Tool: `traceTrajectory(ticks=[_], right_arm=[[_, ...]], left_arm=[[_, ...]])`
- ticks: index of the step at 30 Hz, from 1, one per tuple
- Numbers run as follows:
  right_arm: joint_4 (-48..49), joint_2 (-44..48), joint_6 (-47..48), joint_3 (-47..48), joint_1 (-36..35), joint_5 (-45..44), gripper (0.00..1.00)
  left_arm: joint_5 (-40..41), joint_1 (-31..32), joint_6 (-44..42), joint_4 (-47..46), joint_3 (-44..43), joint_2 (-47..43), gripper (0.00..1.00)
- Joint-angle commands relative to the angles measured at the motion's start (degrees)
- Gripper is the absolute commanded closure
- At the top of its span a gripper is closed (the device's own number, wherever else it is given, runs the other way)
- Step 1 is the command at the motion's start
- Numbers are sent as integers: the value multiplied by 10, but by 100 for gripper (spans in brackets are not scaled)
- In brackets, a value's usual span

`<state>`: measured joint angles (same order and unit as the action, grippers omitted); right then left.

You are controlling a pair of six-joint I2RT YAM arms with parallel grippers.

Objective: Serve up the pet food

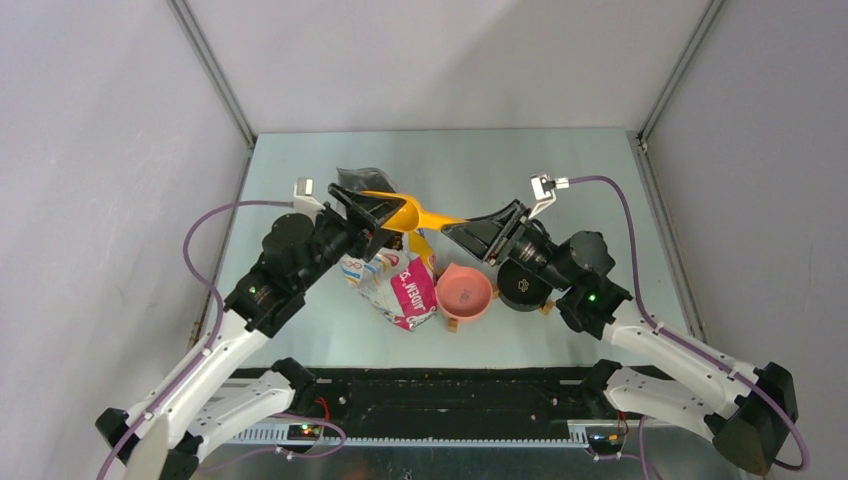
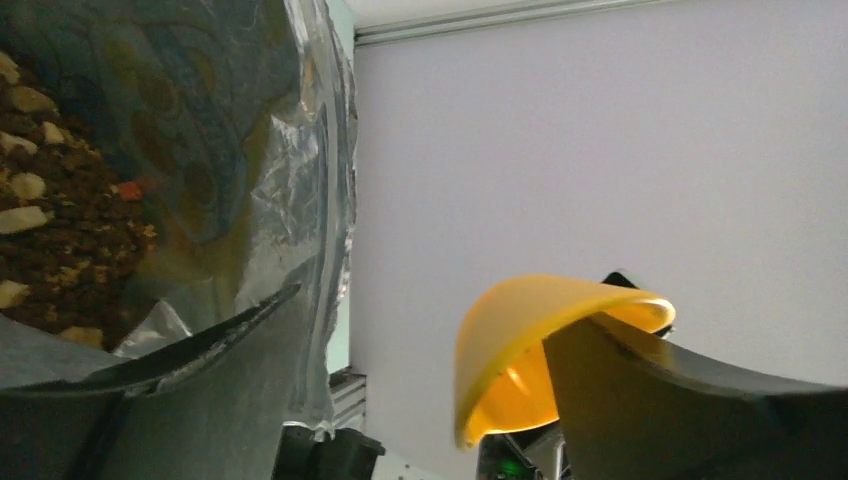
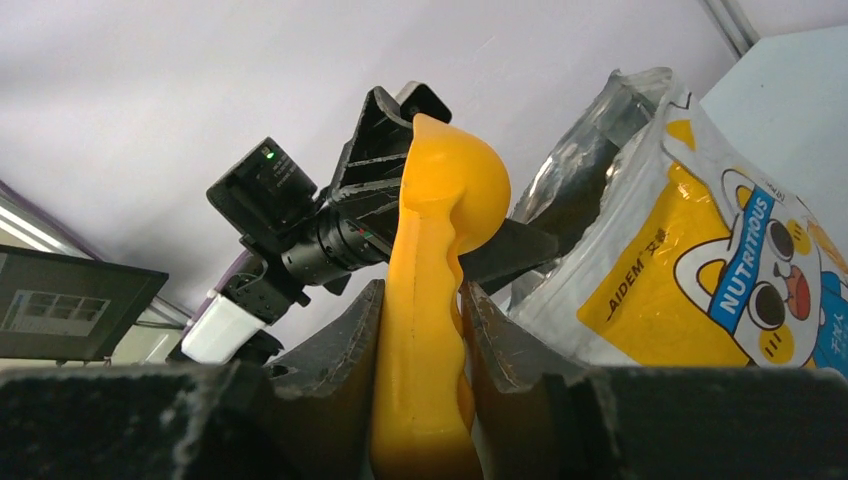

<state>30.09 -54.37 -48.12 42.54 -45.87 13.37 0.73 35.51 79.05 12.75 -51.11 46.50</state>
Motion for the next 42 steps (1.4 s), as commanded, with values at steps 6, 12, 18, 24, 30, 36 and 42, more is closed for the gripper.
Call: traceTrajectory(ticks=[6,12,18,24,30,36,42], right_arm=[[2,40,0,26,-5,-53,100],[-113,50,13,64,-10,-128,100],[-271,13,42,154,-29,-202,100],[-461,-80,87,307,-73,-265,100],[-533,-160,121,400,-114,-322,100],[-652,-262,130,526,-146,-395,100],[-747,-374,151,654,-170,-436,100]], left_arm=[[39,2,-188,71,-49,-33,1],[142,2,-260,165,-77,-77,1],[274,-1,-316,171,-61,-119,1],[271,-39,-344,184,-72,-70,1],[253,-68,-357,183,-88,4,1],[251,-72,-386,177,-119,82,3],[270,-72,-402,228,-162,141,38]])
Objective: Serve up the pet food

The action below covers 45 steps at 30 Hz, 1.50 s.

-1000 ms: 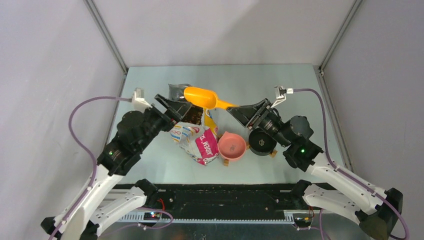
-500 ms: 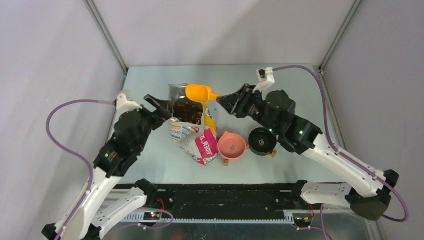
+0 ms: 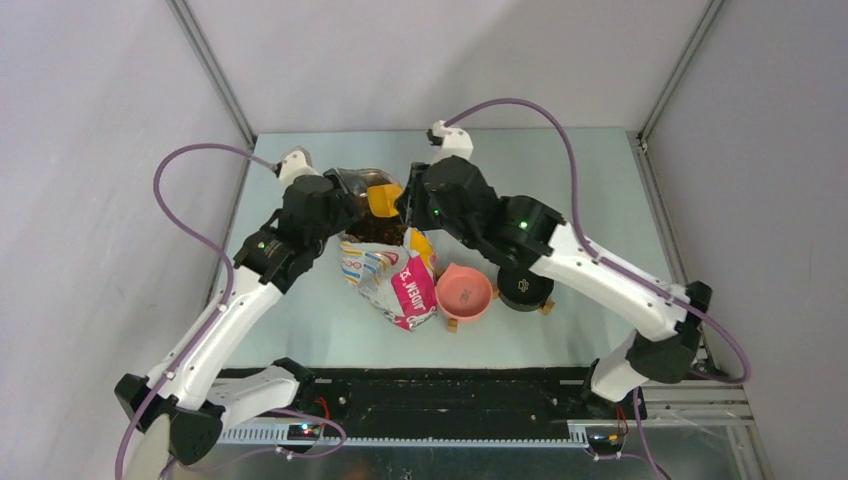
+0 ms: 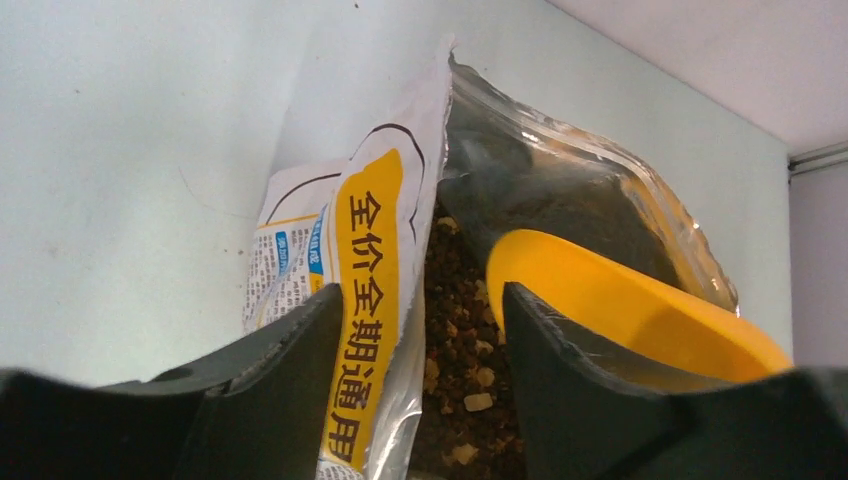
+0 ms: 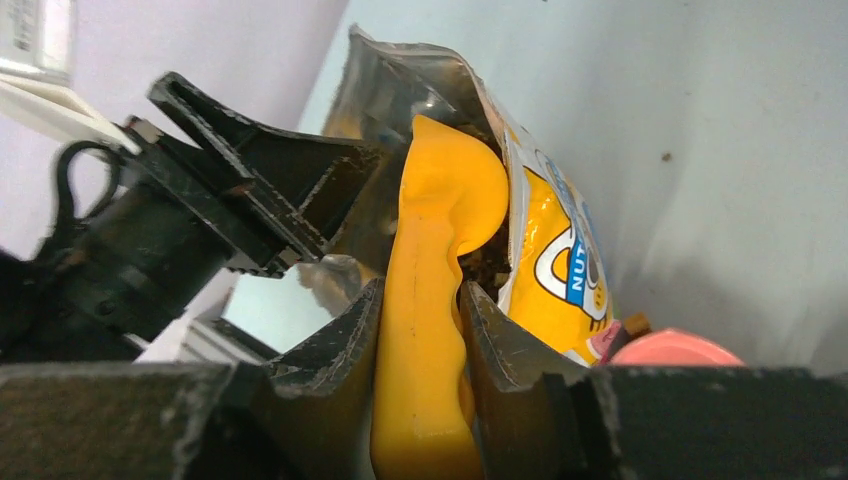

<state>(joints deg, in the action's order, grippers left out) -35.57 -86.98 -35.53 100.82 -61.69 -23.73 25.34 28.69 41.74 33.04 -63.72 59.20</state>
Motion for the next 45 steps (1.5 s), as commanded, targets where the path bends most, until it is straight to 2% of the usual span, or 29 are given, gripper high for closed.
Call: traceTrajectory(ticks=[1,2,4,7,8,10,17,20,26,29,37,45], right_arm=[[-101,-58,30,96,-15,-83,100],[-125,-76,31,108,-17,-100,100],[-162,-103,31,145,-16,-121,100],[-193,-126,25,181,-15,-129,100],[-195,-130,25,183,-14,-128,100],[-199,-132,27,184,-11,-127,100],[-264,-153,54,195,35,-110,100],[-308,-188,60,224,42,-112,100],[-328,-250,64,263,49,-106,100],[-327,-272,53,269,65,-64,100],[-266,-303,32,224,95,79,100],[-140,-281,-19,122,116,233,100]], left_arm=[[28,-4,-28,30,-39,21,45],[37,-4,-27,37,-40,24,59],[44,-4,-32,45,-43,29,75],[52,-4,-42,54,-46,33,88],[56,-4,-44,58,-46,33,96],[63,-4,-51,61,-47,29,100],[112,12,-54,86,-57,2,100],[107,38,-64,76,-63,-1,100],[79,63,-75,64,-73,14,100],[74,64,-76,56,-68,14,100],[71,65,-78,34,-49,7,100],[76,65,-78,12,-9,-10,100]])
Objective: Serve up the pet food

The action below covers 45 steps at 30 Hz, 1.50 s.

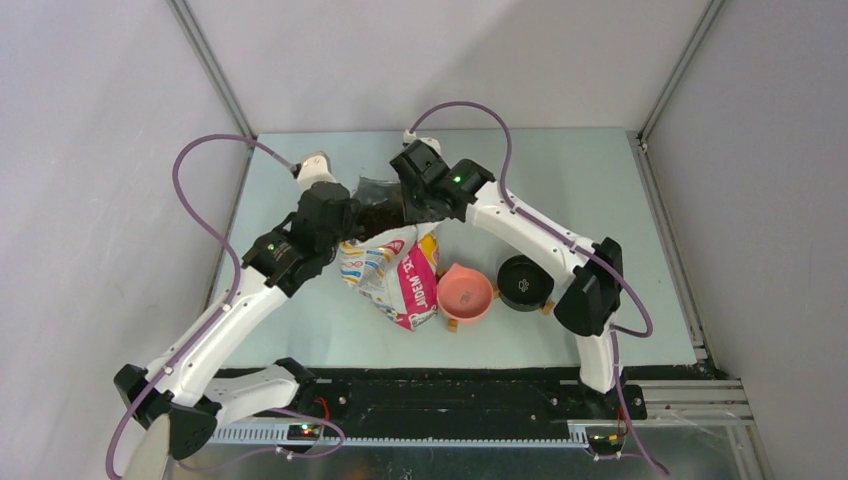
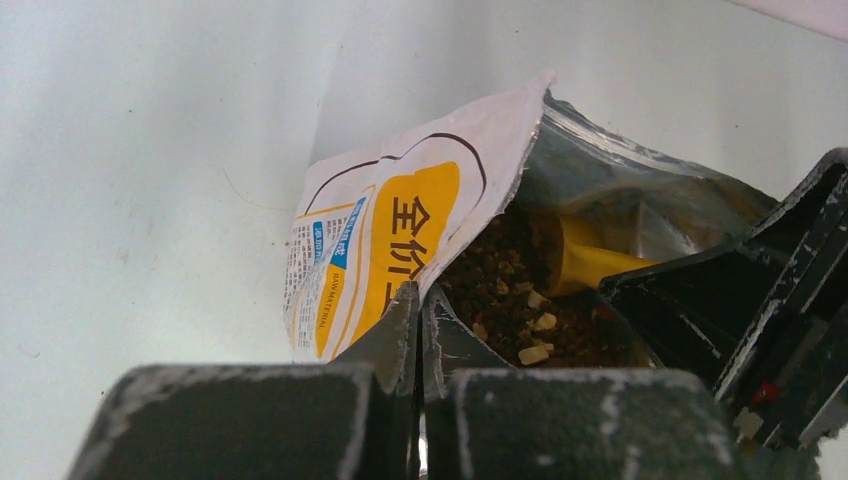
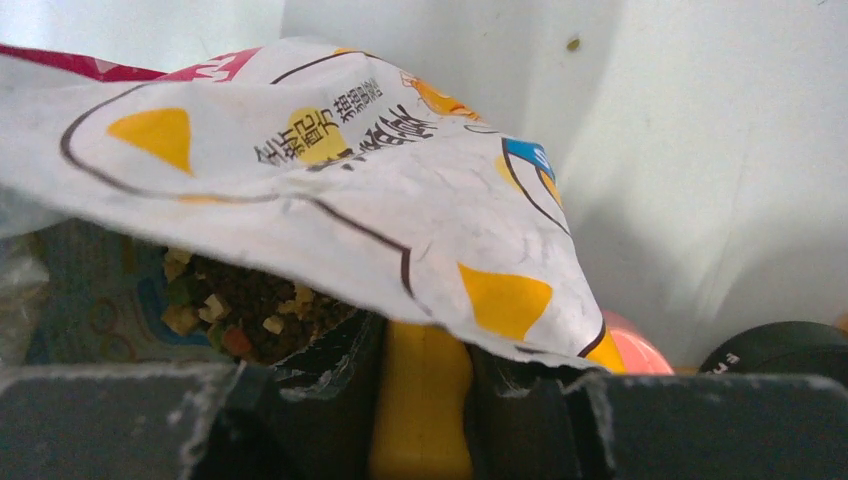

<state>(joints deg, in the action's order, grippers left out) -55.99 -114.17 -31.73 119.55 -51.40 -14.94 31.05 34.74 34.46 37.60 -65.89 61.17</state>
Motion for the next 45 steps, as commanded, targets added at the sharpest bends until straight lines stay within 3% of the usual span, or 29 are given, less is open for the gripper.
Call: traceTrajectory(ticks=[1,5,12,19,30,45], right_arm=[[80,-2,-73,-96,20,182,100],[188,56,-123,-187,44,284,100],[307,180,-196,-303,67,319,100],[373,273,-241,-375,78,313,100],[398,368,-279,-435,88,262,100],[512,486,-332,-548,97,216,100]], left_arm=[[20,4,-5,-35,16,-34,100],[27,4,-7,-35,29,-45,100],[37,4,-2,-24,41,-63,100],[43,4,2,-13,45,-84,100],[29,4,4,-23,56,-108,100],[-32,4,-20,-61,75,-120,100]])
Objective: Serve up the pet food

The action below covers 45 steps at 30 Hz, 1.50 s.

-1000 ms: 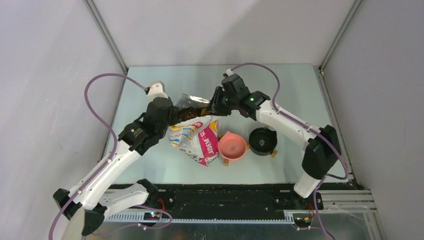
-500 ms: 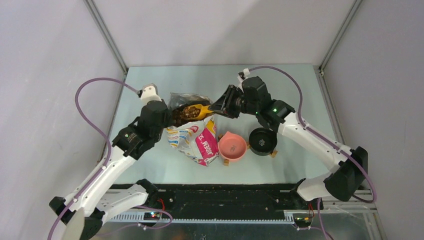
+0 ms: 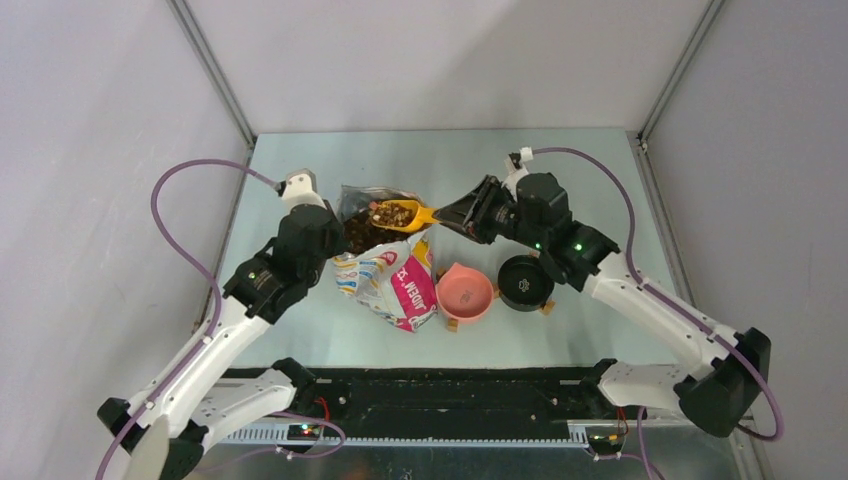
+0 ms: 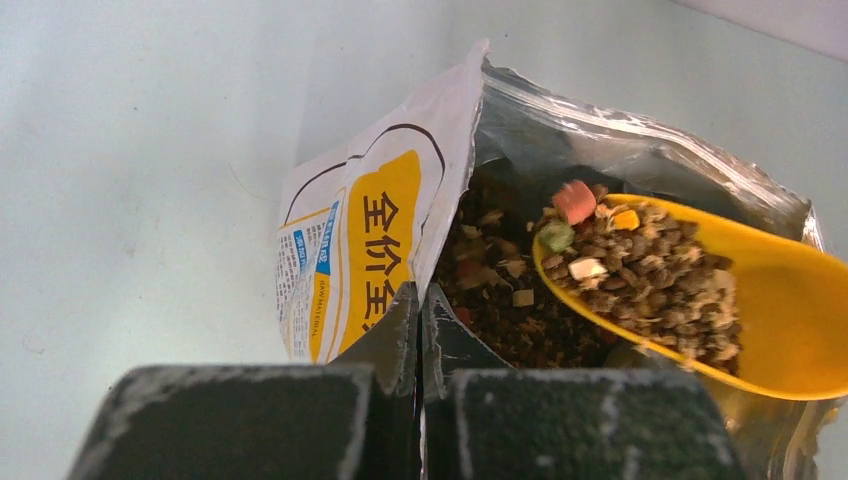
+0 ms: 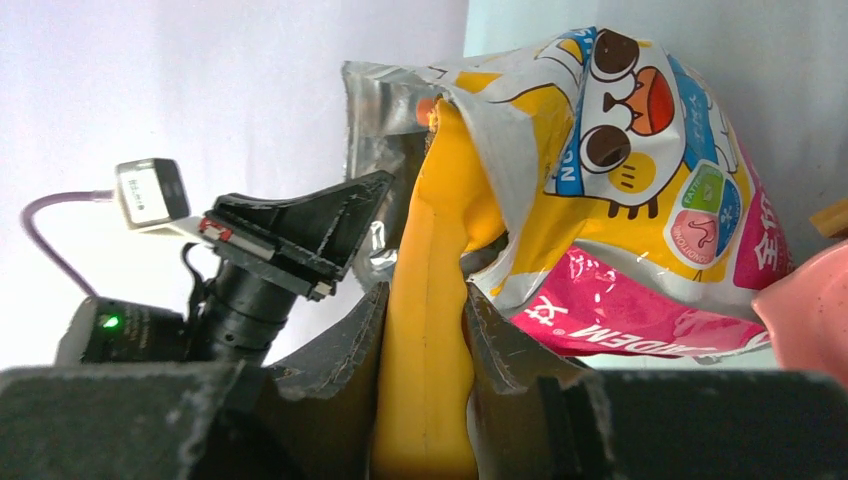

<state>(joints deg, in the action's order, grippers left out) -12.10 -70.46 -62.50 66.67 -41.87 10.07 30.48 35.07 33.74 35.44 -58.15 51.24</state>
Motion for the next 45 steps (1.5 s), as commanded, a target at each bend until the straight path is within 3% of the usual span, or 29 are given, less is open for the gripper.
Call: traceTrajectory(ticks=[1,14,24,34,45], right_arm=[[75,53,-27,-23,1,-39,100],[197,87,-84,-126,6,-7,100],[429,115,-149,-259,7,2,100],[607,69,-211,-302,3,35,100],[594,69,-214,-309,1,16,100]], left_arm=[[-26,1,-13,-40,-1,-22,100],[-45,0,-6,-56,11,-36,100],[-65,1,2,-76,28,-55,100],[-78,1,10,-82,38,-67,100],[-72,1,15,-80,45,-77,100]])
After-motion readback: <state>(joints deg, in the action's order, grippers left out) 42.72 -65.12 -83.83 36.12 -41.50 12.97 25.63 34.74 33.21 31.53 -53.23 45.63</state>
